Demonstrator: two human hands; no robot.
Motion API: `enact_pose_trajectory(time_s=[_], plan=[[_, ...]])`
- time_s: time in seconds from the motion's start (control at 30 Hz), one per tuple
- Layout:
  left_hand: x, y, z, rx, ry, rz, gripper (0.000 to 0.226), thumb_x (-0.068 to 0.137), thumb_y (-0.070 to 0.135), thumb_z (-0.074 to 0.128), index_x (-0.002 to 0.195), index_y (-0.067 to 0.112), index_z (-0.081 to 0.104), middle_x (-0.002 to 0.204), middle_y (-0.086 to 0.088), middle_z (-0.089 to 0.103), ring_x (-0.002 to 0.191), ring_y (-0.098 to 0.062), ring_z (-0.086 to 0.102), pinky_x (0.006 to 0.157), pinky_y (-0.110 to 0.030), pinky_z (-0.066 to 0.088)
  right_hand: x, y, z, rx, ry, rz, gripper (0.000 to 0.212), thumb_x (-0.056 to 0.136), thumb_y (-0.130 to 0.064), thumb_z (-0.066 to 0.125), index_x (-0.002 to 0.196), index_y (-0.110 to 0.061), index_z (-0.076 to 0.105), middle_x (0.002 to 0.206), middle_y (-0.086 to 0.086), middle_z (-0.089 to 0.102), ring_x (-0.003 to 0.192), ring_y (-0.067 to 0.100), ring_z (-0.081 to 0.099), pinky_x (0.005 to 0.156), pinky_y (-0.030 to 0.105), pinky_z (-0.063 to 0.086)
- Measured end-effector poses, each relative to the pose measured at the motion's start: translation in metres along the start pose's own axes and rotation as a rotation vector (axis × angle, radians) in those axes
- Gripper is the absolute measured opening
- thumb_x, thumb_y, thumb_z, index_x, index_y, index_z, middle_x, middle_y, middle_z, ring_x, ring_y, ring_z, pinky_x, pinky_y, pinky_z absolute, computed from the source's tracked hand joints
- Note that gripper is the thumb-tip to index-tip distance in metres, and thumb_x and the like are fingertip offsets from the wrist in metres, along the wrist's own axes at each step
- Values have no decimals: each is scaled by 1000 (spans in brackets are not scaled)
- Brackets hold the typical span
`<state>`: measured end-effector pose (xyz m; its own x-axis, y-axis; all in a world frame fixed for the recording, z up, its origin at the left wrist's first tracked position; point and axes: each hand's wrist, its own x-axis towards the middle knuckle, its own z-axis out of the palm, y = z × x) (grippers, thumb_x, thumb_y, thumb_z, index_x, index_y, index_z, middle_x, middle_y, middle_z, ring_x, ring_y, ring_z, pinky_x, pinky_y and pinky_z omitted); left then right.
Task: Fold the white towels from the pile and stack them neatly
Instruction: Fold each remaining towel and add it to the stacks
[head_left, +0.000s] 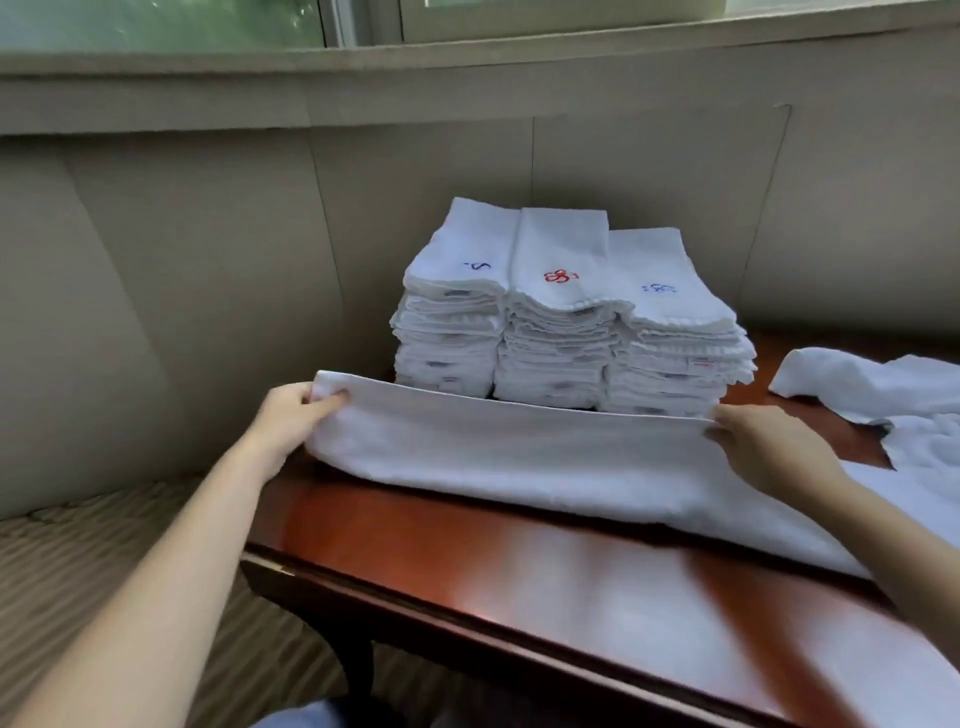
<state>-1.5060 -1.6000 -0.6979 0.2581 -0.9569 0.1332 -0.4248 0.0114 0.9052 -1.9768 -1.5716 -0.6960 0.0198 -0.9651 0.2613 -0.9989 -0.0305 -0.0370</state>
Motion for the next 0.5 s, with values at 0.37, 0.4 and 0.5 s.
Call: enact_pose_trajectory(time_s=[0.37, 0.4, 0.5], plan=[[78, -27, 60, 707, 91, -80, 29, 96, 35, 46, 74, 15, 44, 86, -7, 55, 78, -28, 54, 62, -30, 36, 65, 17, 63, -132, -189, 91, 33, 100, -45, 23, 93, -23, 47, 102, 3, 63, 86, 23, 59, 68, 32, 42], [78, -25, 64, 759, 105, -86, 25, 96, 36, 44, 82, 16, 48, 93, -8, 58, 84, -29, 56, 66, -31, 39, 67, 16, 64, -120, -186, 102, 34, 99, -46, 25, 92, -23, 49, 101, 3, 63, 84, 23, 59, 68, 32, 42], [74, -9, 75, 965, 148, -139, 24, 96, 32, 44, 109, 13, 51, 114, -11, 58, 103, -32, 57, 74, -35, 41, 67, 12, 64, -86, -155, 182, 41, 96, -54, 31, 98, -21, 57, 93, 1, 60, 84, 23, 59, 65, 32, 42]])
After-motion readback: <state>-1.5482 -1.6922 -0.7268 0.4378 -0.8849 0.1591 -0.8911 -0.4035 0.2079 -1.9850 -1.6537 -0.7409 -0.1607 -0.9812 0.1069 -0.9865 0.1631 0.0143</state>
